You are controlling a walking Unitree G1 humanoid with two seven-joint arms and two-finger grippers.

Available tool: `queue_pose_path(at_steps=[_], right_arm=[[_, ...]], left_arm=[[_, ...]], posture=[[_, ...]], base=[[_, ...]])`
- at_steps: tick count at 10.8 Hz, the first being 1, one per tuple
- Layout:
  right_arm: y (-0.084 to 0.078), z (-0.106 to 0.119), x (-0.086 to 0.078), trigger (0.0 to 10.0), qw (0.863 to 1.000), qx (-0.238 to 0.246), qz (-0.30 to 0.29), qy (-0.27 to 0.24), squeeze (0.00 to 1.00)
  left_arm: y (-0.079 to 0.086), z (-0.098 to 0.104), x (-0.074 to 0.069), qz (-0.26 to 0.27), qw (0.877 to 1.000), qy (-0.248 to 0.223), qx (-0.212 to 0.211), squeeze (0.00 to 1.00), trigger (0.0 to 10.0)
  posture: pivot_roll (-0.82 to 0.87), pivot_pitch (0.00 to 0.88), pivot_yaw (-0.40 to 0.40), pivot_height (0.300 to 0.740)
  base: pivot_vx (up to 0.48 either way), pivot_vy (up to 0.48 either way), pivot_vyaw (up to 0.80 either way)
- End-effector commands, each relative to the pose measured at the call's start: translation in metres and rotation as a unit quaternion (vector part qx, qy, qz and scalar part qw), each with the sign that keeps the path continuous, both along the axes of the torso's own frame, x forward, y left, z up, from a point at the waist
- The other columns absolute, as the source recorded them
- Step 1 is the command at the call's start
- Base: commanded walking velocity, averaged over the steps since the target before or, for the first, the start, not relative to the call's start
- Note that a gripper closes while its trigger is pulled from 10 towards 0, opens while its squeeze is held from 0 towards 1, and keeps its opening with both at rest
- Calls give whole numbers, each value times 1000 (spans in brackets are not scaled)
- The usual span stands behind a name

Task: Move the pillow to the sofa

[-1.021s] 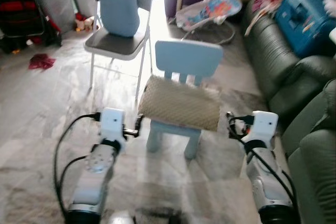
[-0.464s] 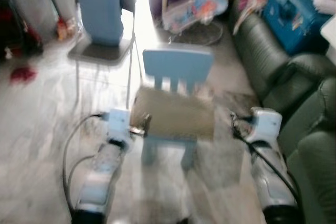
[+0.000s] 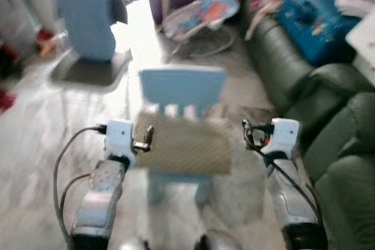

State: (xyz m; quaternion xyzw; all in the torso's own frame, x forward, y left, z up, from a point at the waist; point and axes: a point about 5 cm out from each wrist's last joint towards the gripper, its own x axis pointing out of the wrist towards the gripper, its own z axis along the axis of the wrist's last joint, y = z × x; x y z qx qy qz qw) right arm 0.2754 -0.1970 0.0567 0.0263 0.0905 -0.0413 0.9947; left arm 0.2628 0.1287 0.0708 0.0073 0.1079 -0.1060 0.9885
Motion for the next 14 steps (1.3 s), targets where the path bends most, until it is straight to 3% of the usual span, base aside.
queue_pose_path(at_steps=[1, 5, 9, 14], right_arm=[[6, 5, 4, 10000, 1000, 4, 6, -13, 0], [13, 7, 7, 10000, 999, 6, 33, -21, 0], [18, 3, -3, 10000, 998, 15, 52, -22, 0], [19, 2, -7, 10000, 998, 20, 58, -19, 0]], left_arm=[[8, 2, 1, 8, 1000, -3, 11, 0, 10000], [14, 2, 1, 32, 999, -12, 30, 0, 10000], [35, -10, -14, 86, 993, -4, 76, 0, 10000], [41, -10, -17, 101, 989, -22, 108, 0, 10000]], posture=[[12, 69, -56, 740], [19, 67, -62, 740], [22, 85, -61, 740], [14, 101, -63, 654]], base=[[431, 0, 0], [107, 0, 0], [0, 0, 0], [0, 0, 0]])
